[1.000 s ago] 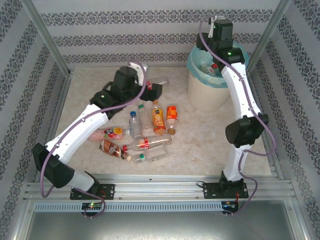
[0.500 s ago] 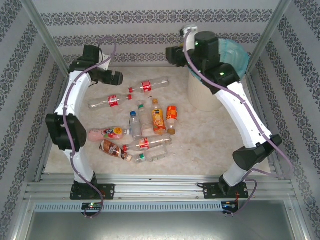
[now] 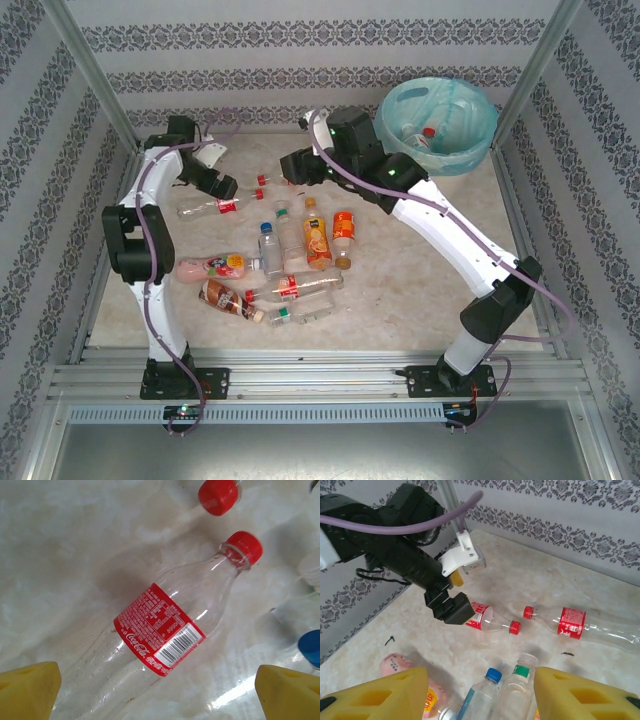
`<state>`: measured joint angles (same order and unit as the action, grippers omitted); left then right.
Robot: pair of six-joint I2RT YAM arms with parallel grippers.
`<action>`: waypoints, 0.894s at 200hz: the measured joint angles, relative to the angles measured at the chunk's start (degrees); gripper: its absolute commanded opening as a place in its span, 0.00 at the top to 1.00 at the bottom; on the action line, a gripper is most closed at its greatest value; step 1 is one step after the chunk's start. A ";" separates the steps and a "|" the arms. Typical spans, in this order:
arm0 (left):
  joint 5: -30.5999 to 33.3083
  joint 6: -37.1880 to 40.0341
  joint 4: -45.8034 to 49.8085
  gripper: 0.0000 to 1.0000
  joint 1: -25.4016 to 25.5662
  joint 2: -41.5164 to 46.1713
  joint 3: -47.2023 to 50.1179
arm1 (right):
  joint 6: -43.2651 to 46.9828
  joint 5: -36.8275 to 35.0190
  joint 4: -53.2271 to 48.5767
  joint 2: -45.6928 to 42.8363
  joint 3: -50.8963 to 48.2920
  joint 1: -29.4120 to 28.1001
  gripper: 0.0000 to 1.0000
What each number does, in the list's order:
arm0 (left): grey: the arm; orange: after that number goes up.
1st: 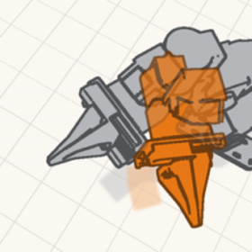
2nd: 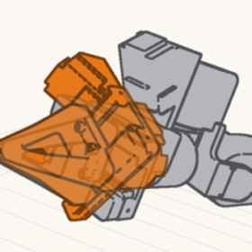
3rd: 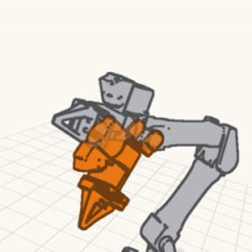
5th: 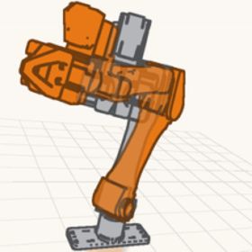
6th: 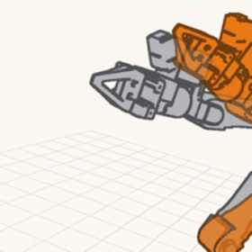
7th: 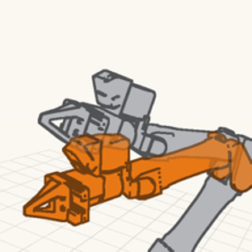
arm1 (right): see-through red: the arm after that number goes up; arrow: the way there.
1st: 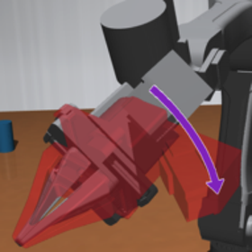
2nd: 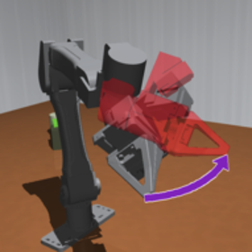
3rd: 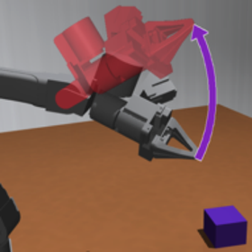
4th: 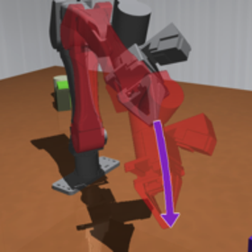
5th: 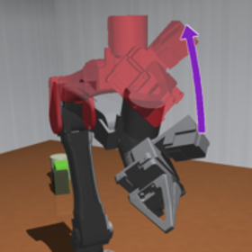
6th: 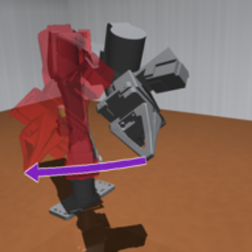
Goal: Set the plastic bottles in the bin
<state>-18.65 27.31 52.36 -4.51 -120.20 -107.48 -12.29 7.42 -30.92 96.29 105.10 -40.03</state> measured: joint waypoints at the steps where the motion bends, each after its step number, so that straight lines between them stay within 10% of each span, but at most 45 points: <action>1: 0.07 0.07 -0.02 0.00 0.00 -0.11 0.02 | -0.02 0.00 0.00 0.00 -0.02 0.00 0.41; 179: 6.99 2.56 -0.22 0.13 -1.62 -6.32 5.95 | -0.04 -0.50 0.24 -1.53 -1.90 -1.77 0.41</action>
<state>-11.66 29.87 52.14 -6.13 -126.52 -101.54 -12.34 6.92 -30.68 94.76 103.20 -41.80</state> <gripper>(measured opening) 0.886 0.593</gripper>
